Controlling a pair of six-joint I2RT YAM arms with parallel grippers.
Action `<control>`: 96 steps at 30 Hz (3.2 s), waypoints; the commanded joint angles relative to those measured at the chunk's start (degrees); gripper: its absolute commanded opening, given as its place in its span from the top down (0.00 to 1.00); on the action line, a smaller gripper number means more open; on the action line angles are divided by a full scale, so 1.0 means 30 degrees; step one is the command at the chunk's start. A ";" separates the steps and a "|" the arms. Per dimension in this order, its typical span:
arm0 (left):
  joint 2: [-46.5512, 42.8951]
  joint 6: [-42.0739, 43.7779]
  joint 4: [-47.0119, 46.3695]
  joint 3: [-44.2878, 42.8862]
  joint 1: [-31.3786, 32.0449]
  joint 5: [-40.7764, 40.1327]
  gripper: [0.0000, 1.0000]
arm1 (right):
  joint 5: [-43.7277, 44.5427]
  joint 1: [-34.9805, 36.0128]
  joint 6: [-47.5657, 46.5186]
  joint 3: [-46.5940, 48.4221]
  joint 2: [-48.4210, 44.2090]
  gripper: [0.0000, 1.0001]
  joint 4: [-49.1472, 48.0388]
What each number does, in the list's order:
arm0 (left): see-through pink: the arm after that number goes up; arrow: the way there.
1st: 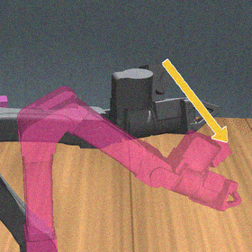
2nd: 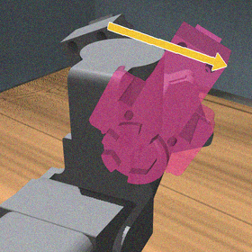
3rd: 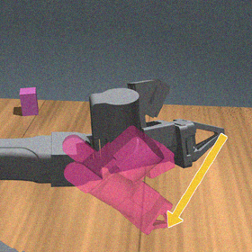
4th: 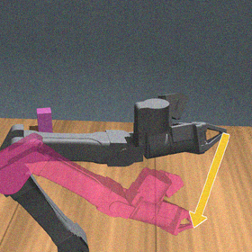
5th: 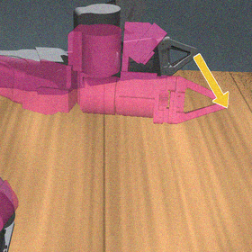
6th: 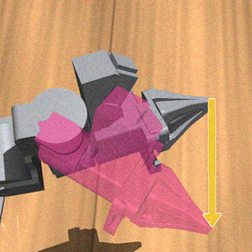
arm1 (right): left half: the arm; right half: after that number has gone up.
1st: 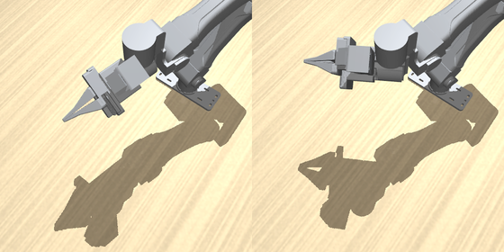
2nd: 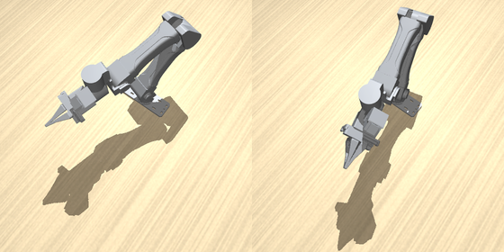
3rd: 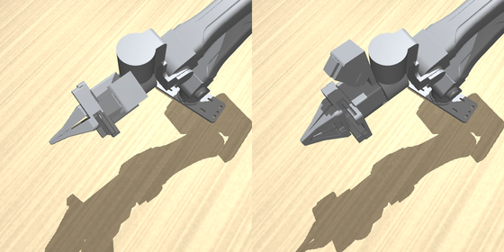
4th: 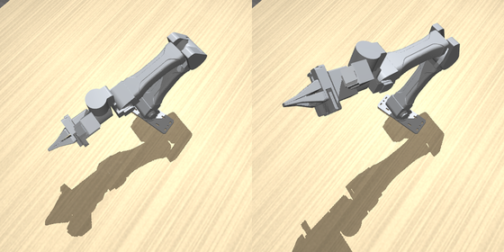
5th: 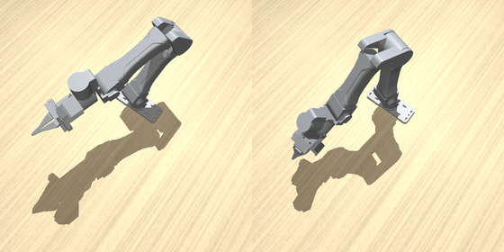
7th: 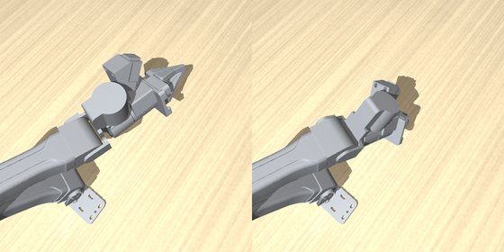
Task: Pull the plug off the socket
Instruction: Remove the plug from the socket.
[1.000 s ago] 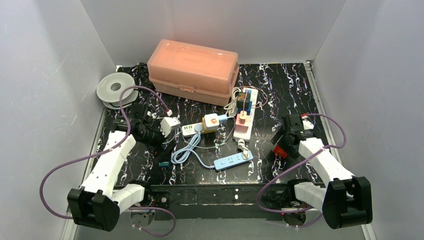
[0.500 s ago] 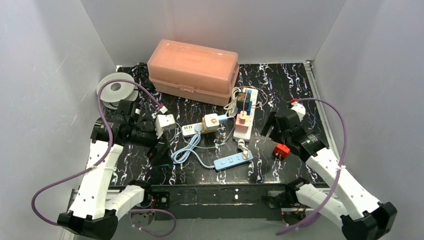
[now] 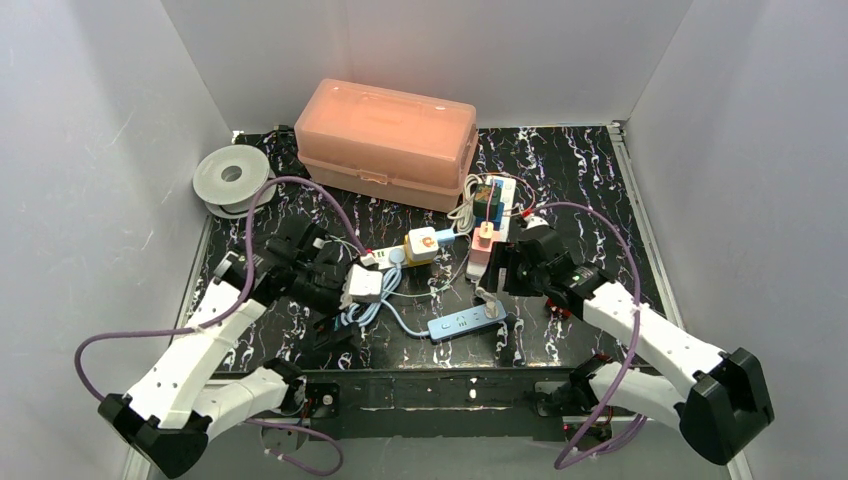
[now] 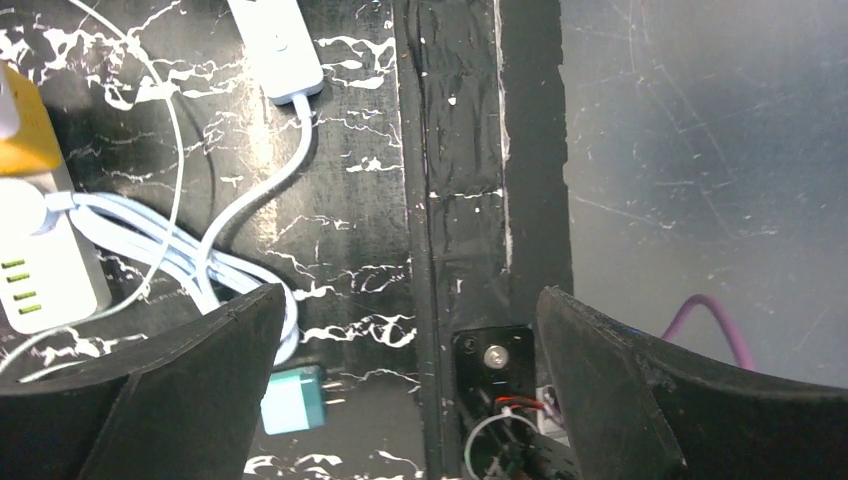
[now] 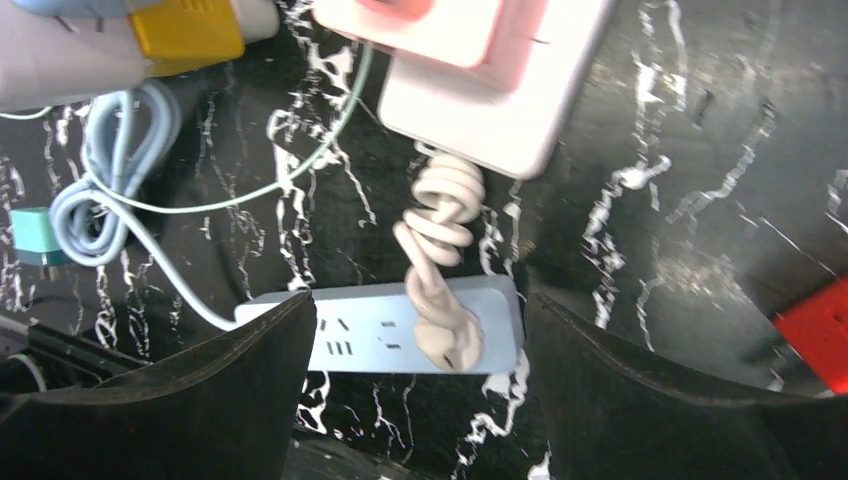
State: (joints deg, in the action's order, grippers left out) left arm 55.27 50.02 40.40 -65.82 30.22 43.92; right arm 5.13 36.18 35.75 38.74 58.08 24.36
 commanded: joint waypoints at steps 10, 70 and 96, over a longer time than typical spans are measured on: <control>0.1819 0.1453 -0.3269 0.1825 0.4901 -0.2679 0.02 | -0.2475 0.0095 -0.1213 -0.1156 0.3815 0.19 -0.4960; 1.0756 -0.8701 -1.8098 0.4104 1.2048 -0.8467 0.02 | -0.9900 -0.1301 0.5494 -0.2470 -0.0722 0.99 -0.3087; 1.2059 -0.5741 -1.7806 0.3803 1.0227 -0.4806 0.18 | -1.3243 -0.2297 0.5882 -0.3232 -0.0680 0.99 -0.4756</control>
State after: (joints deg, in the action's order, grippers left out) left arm 91.11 29.39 -15.20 -55.11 60.84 26.76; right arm -27.22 29.45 50.98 28.64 57.04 17.19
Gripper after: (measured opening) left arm 0.813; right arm 0.322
